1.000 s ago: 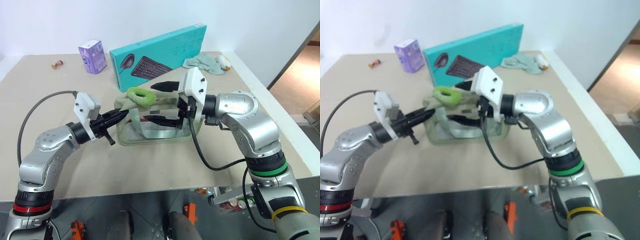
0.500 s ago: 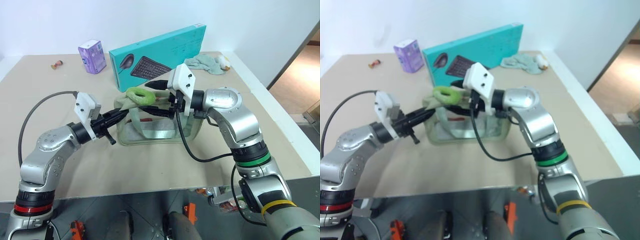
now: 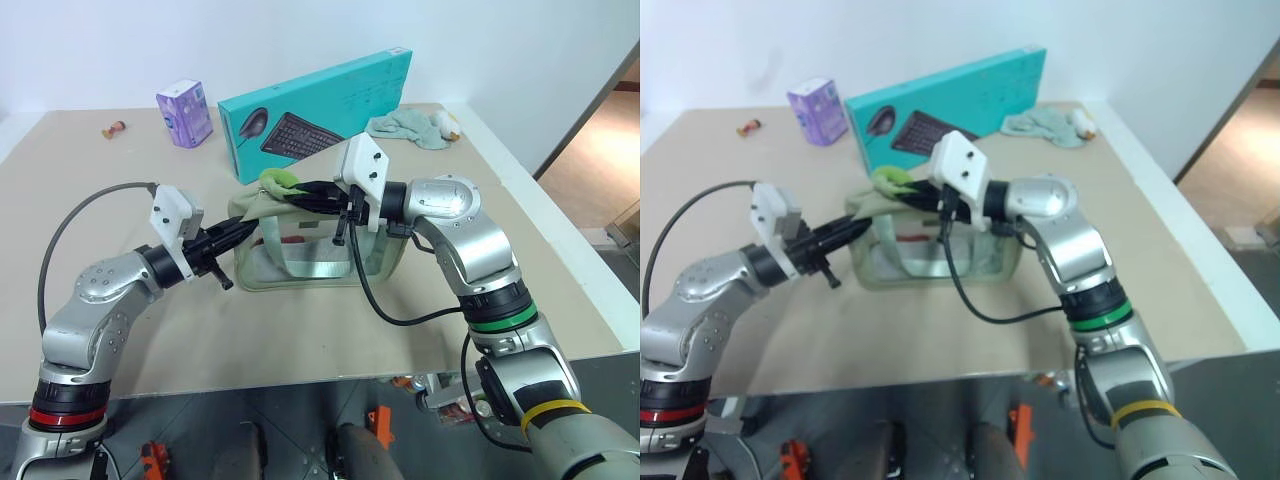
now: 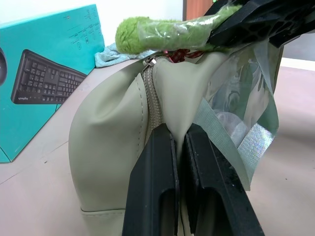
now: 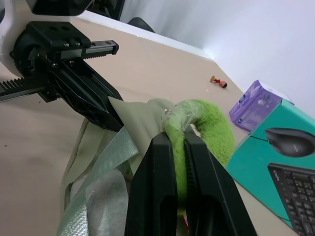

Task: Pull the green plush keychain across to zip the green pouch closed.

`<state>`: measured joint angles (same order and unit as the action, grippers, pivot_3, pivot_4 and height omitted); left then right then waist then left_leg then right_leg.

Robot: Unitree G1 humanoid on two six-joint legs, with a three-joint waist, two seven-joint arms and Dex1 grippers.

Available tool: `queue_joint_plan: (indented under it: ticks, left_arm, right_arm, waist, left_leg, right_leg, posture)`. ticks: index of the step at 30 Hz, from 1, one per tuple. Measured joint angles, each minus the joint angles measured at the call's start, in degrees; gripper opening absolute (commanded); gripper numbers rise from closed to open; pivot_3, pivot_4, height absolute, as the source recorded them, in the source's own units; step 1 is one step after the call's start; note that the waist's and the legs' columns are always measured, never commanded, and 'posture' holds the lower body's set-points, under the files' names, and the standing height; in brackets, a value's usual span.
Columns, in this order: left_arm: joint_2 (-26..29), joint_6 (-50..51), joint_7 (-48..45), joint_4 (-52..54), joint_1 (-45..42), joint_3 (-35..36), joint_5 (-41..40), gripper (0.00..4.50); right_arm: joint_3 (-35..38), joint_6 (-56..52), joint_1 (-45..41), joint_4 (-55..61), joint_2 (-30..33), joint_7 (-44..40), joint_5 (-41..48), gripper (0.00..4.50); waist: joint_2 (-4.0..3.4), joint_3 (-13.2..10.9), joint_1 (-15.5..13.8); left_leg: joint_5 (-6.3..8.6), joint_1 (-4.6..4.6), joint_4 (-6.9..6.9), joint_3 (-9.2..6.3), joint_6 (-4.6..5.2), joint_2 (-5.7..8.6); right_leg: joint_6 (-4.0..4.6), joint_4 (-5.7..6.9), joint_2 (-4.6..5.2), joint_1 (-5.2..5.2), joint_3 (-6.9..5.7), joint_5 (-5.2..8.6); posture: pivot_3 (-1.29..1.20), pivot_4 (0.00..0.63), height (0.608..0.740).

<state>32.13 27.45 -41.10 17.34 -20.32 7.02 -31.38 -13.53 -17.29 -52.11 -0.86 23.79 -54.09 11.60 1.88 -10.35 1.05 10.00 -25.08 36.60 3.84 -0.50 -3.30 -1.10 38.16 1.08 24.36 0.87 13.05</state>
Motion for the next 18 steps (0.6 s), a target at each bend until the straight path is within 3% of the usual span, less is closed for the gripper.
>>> queue_joint_plan:
  ticks: [8,18]
  left_arm:
    - [0.00,0.04,0.75,-0.10,-0.20,-0.04,0.00,0.00]
    - [-0.23,-0.07,0.73,-0.46,-1.75,-1.27,0.07,0.00]
  right_arm:
    - [4.61,2.46,-5.20,0.04,1.39,0.18,2.03,0.03]
    - [4.92,4.79,-7.76,-1.69,5.82,-2.13,2.62,0.03]
  waist:
    - [0.00,0.00,-0.01]
    - [-0.01,-0.01,0.04]
  left_leg:
    - [0.00,-0.01,-0.01,0.00,0.00,0.00]
    - [0.00,-0.01,-0.07,0.03,0.00,-0.02]
  right_leg:
    - [0.00,-0.01,0.00,0.01,-0.01,0.00]
    - [0.04,-0.01,-0.01,0.06,0.01,0.04]
  posture:
    - [0.00,0.150,0.740]
    - [0.00,0.150,0.740]
